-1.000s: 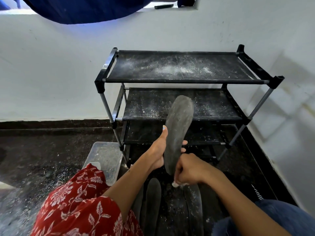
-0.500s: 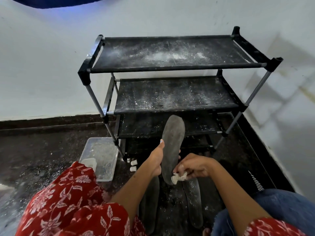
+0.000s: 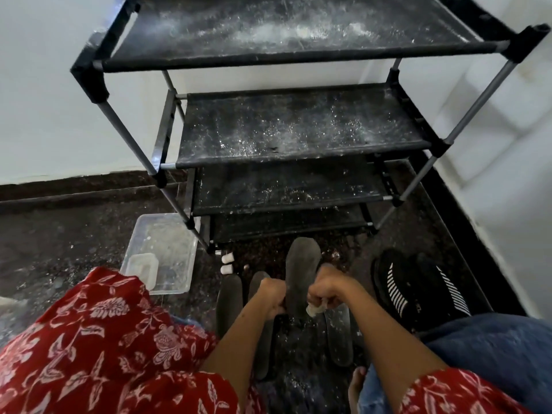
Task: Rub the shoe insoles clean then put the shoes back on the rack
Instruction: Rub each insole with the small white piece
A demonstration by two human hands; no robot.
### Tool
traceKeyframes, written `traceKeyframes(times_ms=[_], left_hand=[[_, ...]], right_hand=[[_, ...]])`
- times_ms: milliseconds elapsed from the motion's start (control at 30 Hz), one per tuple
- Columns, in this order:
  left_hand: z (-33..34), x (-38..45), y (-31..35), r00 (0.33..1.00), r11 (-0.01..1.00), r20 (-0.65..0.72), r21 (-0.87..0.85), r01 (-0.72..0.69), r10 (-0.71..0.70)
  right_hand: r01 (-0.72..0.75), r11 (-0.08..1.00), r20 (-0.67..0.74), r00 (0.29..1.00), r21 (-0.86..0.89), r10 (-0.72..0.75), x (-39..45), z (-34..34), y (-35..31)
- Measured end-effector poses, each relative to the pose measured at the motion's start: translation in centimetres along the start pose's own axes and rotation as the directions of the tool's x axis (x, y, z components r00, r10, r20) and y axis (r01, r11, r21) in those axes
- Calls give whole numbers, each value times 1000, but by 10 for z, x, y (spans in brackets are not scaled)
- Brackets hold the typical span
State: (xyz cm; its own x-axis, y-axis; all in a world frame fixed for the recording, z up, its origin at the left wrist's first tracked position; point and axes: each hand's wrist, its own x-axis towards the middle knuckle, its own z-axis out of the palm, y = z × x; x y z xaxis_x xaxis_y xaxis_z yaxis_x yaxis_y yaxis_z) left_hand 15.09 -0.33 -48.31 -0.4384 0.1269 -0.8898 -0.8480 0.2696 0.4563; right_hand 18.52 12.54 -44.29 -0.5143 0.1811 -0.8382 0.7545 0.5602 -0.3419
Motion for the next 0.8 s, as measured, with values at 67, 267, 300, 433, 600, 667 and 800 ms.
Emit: traceKeyframes(times_ms=[67, 267, 300, 433, 600, 667, 800], left_hand=[[-1, 3, -12, 1000, 998, -16, 56, 18, -17], [-6, 22, -41, 993, 990, -91, 119, 81, -70], [-7, 28, -46, 991, 987, -116, 139, 83, -67], [-8, 53, -68, 991, 947, -130, 314, 70, -31], [-5, 92, -102, 983, 908, -159, 392, 145, -89], [-4, 106, -116, 980, 880, -174, 446, 162, -92], [4, 85, -112, 985, 826, -165, 548, 130, -46]], right_hand=[[-17, 998, -8, 1000, -60, 17, 7, 10, 4], [-50, 995, 0, 999, -81, 50, 35, 42, 19], [-59, 996, 3, 998, -67, 59, 38, 48, 22], [-103, 993, -8, 995, -62, 103, 50, 70, 38], [-160, 986, -52, 986, -45, 158, 60, 90, 54], [-187, 982, -53, 981, 0, 187, 66, 99, 58], [-254, 967, -63, 965, 25, 255, 73, 112, 68]])
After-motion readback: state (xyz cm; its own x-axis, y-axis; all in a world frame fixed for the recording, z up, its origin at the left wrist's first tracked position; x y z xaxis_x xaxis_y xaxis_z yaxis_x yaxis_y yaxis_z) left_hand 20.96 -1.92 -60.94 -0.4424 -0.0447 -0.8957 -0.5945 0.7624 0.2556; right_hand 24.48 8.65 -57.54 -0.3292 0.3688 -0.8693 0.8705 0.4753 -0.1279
